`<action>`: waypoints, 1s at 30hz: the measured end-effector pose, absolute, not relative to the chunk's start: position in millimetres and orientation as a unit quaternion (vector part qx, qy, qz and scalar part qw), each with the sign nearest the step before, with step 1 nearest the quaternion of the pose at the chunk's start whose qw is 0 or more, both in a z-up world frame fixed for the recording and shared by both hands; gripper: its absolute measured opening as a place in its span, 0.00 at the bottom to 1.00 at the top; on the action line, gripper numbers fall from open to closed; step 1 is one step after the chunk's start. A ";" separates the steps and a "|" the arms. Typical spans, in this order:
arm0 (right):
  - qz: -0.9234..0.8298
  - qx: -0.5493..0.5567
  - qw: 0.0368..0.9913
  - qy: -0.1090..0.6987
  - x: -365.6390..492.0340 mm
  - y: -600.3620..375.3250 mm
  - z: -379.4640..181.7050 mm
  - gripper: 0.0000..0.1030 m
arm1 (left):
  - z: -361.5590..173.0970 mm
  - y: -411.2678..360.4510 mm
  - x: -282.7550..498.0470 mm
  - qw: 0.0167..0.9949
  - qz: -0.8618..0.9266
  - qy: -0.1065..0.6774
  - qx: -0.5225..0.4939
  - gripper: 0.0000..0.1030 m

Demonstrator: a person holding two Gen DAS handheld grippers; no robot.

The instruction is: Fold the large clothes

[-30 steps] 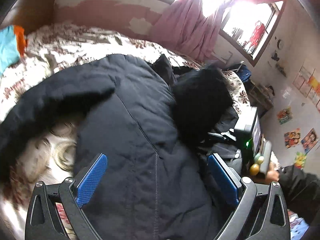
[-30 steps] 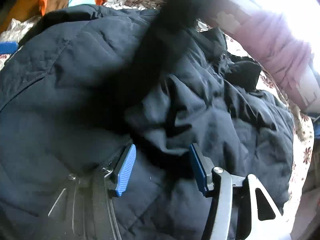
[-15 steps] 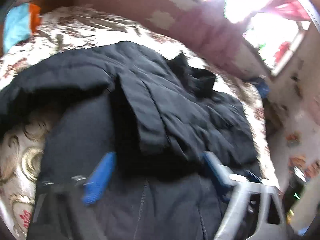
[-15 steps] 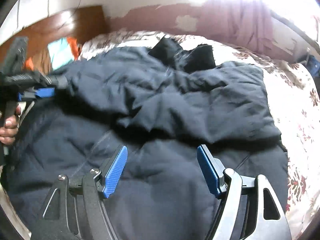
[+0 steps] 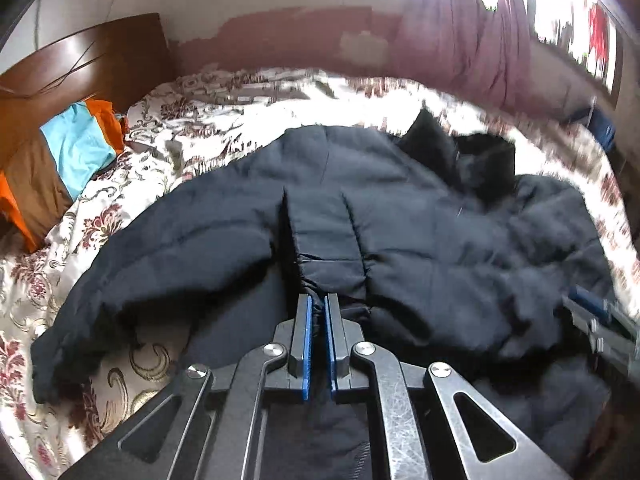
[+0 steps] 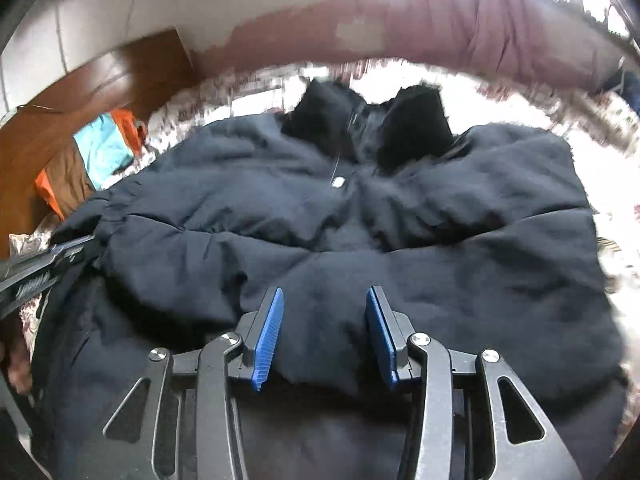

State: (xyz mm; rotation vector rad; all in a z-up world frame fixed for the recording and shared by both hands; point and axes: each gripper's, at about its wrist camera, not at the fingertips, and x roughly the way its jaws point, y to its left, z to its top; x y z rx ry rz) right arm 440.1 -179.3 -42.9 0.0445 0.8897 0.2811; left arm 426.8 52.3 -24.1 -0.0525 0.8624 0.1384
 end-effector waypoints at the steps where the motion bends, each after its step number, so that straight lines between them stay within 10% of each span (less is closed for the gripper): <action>1: 0.129 0.010 0.887 0.443 447.0 -172.5 -52.7 0.38 | -25.9 55.5 427.2 0.906 0.064 0.418 -0.028 0.07; 9: 0.125 0.015 0.893 0.431 443.4 -165.0 -76.4 0.40 | -29.8 77.4 418.0 0.898 0.005 0.428 -0.103 0.24; 14: 0.118 -0.003 0.915 0.386 421.7 -162.9 -60.4 0.83 | -28.7 91.3 379.2 0.902 -0.060 0.380 -0.195 0.85; 30: 0.115 -0.024 0.926 0.358 388.2 -66.5 27.3 0.89 | -68.5 256.7 289.2 0.869 0.001 0.292 -0.401 1.00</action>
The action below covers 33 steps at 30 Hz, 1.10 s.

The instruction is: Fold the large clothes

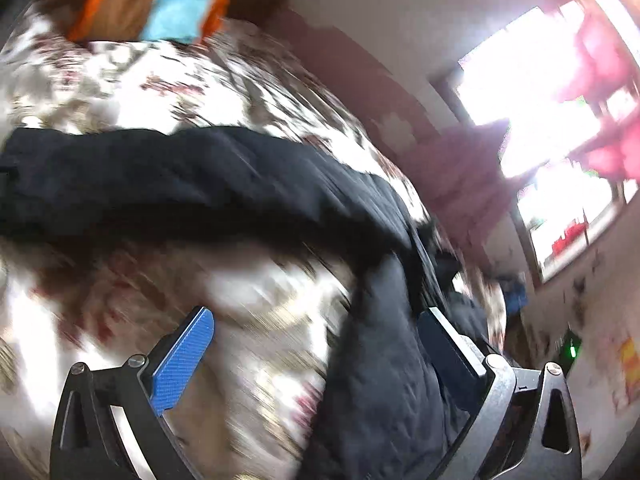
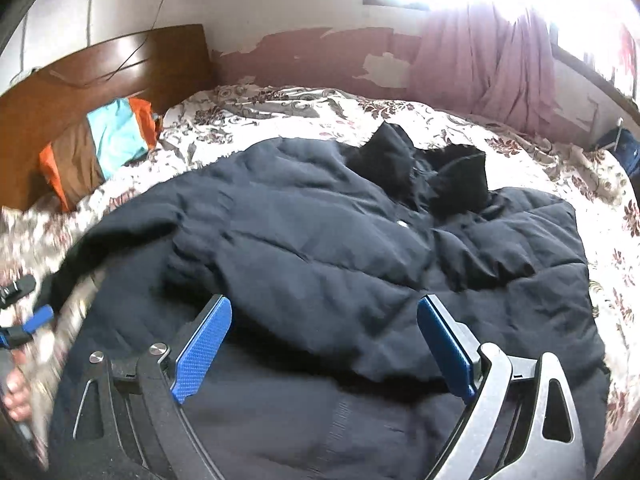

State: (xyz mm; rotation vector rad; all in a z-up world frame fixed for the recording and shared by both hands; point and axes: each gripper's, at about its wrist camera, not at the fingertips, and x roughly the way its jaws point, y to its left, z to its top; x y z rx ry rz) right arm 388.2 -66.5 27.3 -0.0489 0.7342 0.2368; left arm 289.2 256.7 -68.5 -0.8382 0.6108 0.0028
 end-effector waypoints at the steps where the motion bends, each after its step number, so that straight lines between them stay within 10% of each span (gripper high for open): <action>1: 0.114 -0.019 0.927 0.358 391.7 -57.5 31.3 0.89 | -71.3 270.5 289.5 0.863 0.012 0.286 -0.417 1.00; 20: 0.046 -0.099 0.915 0.388 464.3 50.3 13.2 0.89 | -164.2 396.7 277.9 0.705 0.121 0.172 -0.677 0.99; 26: 0.042 -0.155 0.911 0.380 462.0 59.4 -13.9 0.92 | -176.0 411.2 272.9 0.689 0.150 0.180 -0.686 0.66; 30: 0.048 -0.173 0.910 0.373 458.1 63.0 -8.2 0.94 | -174.7 417.3 268.3 0.697 0.174 0.175 -0.673 0.14; 33: 0.064 -0.176 0.912 0.365 451.3 60.3 1.8 0.94 | -160.1 421.9 267.3 0.717 0.169 0.164 -0.656 0.10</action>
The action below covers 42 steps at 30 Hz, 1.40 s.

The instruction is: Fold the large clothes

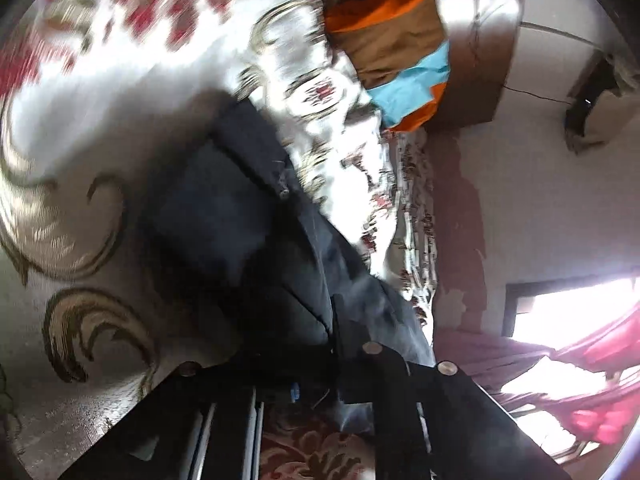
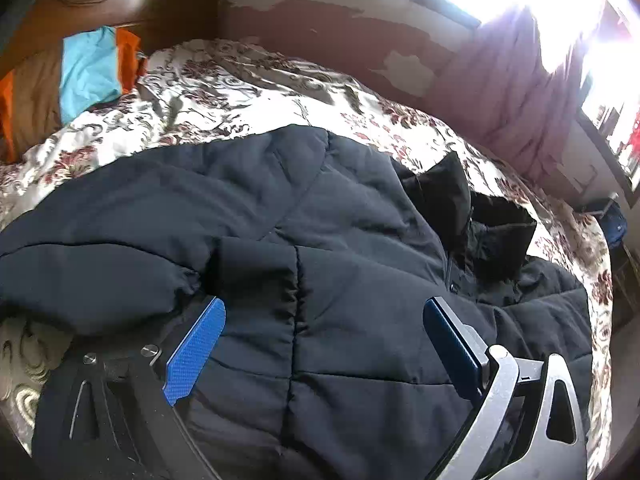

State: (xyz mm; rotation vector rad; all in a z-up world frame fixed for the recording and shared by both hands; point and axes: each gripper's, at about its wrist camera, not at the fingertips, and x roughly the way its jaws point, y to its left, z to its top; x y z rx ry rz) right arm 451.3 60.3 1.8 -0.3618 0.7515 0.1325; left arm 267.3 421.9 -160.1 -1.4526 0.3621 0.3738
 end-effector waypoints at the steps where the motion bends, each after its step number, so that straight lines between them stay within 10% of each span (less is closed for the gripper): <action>1: 0.070 -0.179 0.913 0.360 446.1 57.9 4.4 0.94 | -151.0 422.5 267.4 0.729 0.170 0.158 -0.644 0.09; 24: 0.067 -0.040 0.936 0.344 344.4 -205.8 22.5 0.94 | 84.8 193.6 284.8 0.968 -0.014 0.100 -0.230 0.08; 42: 0.064 0.159 0.927 0.332 356.3 -319.8 -7.1 0.94 | 22.9 -37.2 387.1 0.919 -0.195 0.315 -0.135 0.09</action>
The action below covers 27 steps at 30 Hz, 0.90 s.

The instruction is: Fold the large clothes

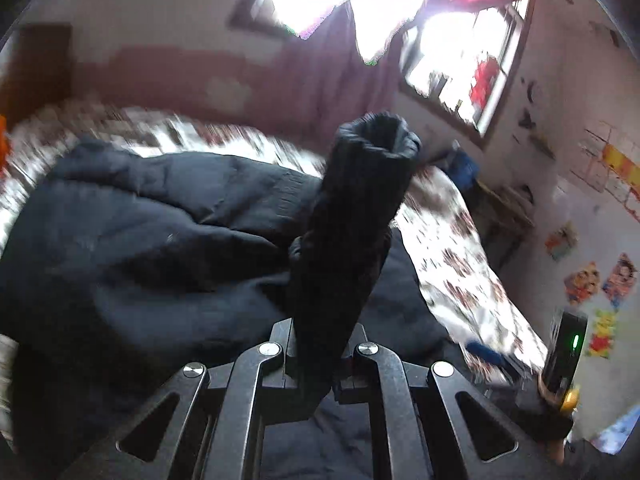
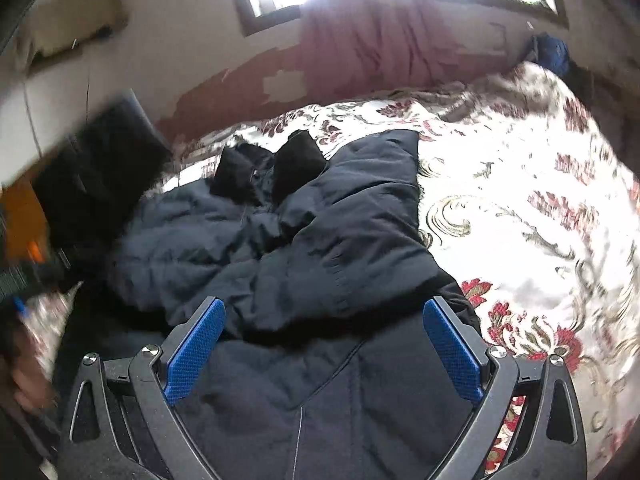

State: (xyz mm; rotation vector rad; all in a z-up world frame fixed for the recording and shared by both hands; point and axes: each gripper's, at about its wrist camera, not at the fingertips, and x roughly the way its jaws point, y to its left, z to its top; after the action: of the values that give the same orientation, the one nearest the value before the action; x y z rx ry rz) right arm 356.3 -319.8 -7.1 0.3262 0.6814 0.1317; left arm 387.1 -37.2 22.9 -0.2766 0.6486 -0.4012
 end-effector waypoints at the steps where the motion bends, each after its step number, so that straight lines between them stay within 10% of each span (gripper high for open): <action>1: 0.075 0.184 0.922 0.332 358.8 -325.5 -11.1 0.94 | 14.7 -44.8 389.9 0.914 -0.203 0.327 -0.131 0.09; 11: 0.199 0.309 0.854 0.369 395.8 -319.7 -54.7 0.95 | -49.1 -93.0 386.5 0.867 -0.267 0.418 -0.049 0.24; 16: 0.203 0.305 0.842 0.397 410.9 -302.8 -61.7 0.95 | -48.7 -86.2 374.6 0.855 -0.304 0.410 -0.090 0.80; 21: 0.168 0.279 0.839 0.437 413.9 -289.0 -67.4 0.93 | -33.8 -68.7 358.9 0.862 -0.297 0.394 -0.118 0.87; 26: 0.107 0.195 0.854 0.471 407.3 -259.9 -66.0 0.73 | -8.5 -40.3 340.6 0.911 -0.195 0.356 -0.072 0.87; 27: 0.097 0.184 0.854 0.477 406.3 -254.2 -66.9 0.52 | -0.6 -27.3 336.8 0.924 -0.152 0.346 -0.055 0.87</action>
State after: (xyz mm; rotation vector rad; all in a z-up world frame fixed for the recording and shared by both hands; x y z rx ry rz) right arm 406.3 -254.2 -66.9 0.3879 1.0022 0.2031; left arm 336.8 -27.3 -0.6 -0.1133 0.7098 -0.3117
